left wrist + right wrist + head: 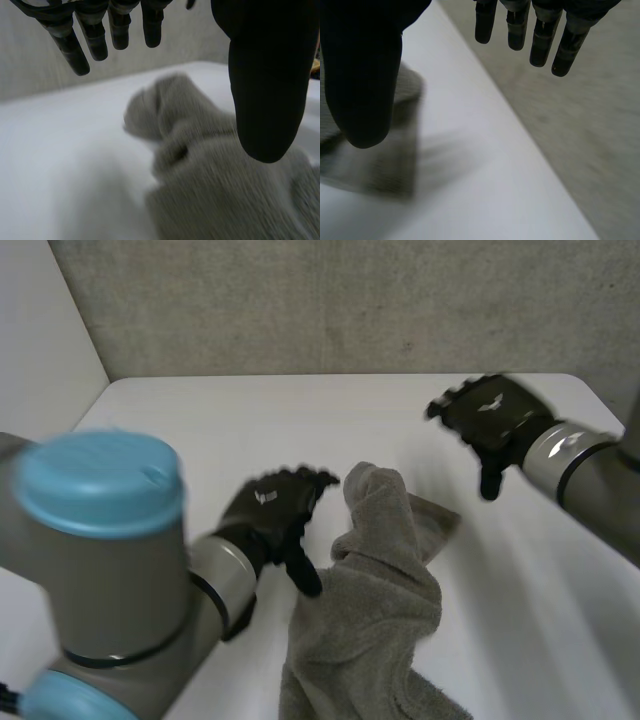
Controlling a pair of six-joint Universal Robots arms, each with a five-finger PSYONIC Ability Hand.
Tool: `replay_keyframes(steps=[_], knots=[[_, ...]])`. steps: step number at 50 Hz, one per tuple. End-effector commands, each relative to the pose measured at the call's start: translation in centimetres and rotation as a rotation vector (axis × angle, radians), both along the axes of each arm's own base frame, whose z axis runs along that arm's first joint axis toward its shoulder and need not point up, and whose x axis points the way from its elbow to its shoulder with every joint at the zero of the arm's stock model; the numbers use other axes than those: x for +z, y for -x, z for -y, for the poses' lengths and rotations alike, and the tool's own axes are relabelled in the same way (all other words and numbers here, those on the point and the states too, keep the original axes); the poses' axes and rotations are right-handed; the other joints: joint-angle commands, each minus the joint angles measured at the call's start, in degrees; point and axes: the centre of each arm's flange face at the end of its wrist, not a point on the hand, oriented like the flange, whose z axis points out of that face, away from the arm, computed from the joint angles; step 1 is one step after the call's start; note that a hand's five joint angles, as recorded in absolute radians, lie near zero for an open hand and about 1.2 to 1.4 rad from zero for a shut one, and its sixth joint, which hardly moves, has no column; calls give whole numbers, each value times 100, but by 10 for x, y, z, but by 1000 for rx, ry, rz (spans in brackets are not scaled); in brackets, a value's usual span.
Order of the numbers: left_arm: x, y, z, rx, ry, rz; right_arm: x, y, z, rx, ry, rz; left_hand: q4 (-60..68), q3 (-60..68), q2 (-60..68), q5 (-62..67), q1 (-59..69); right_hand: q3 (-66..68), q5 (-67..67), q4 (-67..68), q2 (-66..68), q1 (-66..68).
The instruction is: Fold the towel.
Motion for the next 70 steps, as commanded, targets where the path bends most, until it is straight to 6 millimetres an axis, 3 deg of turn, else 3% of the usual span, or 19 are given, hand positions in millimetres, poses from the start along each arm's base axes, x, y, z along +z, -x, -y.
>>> replay_keyframes(steps=[1,9,11,12,13,14,15,22,27,29,33,38,43,49,51,52,53,62,70], knots=[[-54,3,0,140,-149,-19,-45,-24,0,264,-105,60,167,166,171,-28,83,-236,-341,-348,-324,-177],[-88,9,-4,145,-188,19,-98,-38,20,271,-97,51,487,485,490,291,402,362,256,249,273,420],[-90,11,-6,137,-188,19,-113,-43,22,273,-99,47,1193,1192,1197,998,1109,1949,1844,1837,1860,2007],[-90,12,-7,132,-186,17,-113,-43,22,273,-99,47,2409,2407,2412,2214,2325,1959,1854,1847,1871,2018],[-88,12,-7,131,-180,11,-115,-47,23,282,-89,52,4902,4901,4906,4707,4818,3975,3869,3862,3886,4033],[-88,12,-7,131,-180,11,-115,-48,23,282,-88,52,4927,4926,4931,4732,4843,3995,3889,3882,3906,4053],[-85,13,-5,132,-164,1,-113,-51,26,283,-69,65,7023,7022,7027,6828,6939,6626,6521,6513,6537,6684],[-37,24,16,181,34,-85,-77,-54,45,222,34,149,7045,7043,7048,6849,6960,6764,6659,6652,6676,6823],[22,25,49,211,274,-83,2,-40,63,15,187,511,7045,7043,7048,6849,6960,6764,6659,6652,6676,6823],[57,16,73,244,427,-51,15,-38,62,6,208,582,7045,7043,7048,6849,6960,6764,6659,6652,6676,6823],[70,15,75,225,522,16,15,-36,49,14,153,591,7045,7043,7048,6849,6960,6764,6659,6652,6676,6823],[41,20,55,95,497,148,-6,-32,24,23,-3,451,7045,7043,7048,6849,6960,6764,6659,6652,6676,6823],[-31,2,10,-40,327,319,-56,-14,-25,71,-236,6,7045,7043,7048,6849,6960,6764,6659,6652,6676,6823],[-66,-11,-26,-122,232,406,-84,8,-68,182,-408,-296,7045,7043,7048,6849,6960,6249,6144,6136,6160,6307],[-77,-18,-45,-163,199,439,-89,13,-76,180,-456,-318,2618,2617,2622,2423,2534,167,62,55,79,226],[-77,-18,-45,-163,199,439,-89,13,-76,180,-456,-318,2590,2588,2593,2394,2505,143,38,31,54,201],[-79,-20,-51,-177,194,448,-86,13,-73,163,-457,-289,45,43,48,-151,-40,-236,-341,-348,-324,-177],[-39,-20,-52,-147,283,350,-33,12,-44,52,-270,-12,66,65,70,-129,-18,-236,-341,-348,-324,-177],[-7,-32,-22,-19,356,277,-3,1,-27,27,-219,152,100,98,103,-96,15,-236,-341,-348,-324,-177]])
